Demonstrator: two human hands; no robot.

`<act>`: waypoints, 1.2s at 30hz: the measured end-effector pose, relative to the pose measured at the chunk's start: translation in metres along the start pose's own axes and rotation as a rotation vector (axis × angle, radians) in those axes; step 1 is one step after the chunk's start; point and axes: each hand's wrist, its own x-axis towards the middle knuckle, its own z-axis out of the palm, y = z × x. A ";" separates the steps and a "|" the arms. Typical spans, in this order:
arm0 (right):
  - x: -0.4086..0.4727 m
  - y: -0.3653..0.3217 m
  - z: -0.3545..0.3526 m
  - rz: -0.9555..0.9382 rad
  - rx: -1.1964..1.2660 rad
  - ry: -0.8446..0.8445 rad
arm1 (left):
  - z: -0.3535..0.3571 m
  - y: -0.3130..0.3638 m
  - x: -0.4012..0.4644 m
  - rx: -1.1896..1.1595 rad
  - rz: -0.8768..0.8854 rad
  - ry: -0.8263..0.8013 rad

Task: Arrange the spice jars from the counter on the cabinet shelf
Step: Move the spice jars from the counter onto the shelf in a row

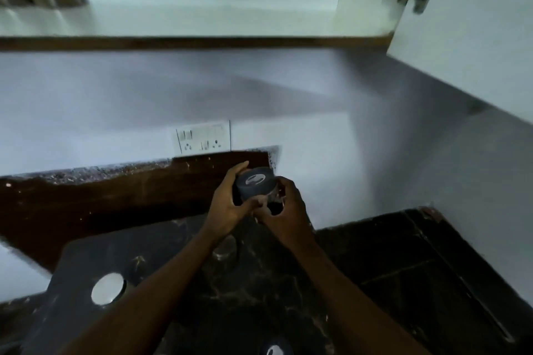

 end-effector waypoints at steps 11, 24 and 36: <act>0.062 -0.177 -0.011 -0.360 0.180 0.075 | -0.090 0.157 0.070 -0.163 0.348 0.188; 0.167 -0.330 0.048 -0.485 0.221 -0.008 | -0.236 0.232 0.155 0.177 0.248 0.447; 0.269 -0.366 0.119 -0.283 0.223 -0.380 | -0.336 0.195 0.201 0.127 -0.010 0.276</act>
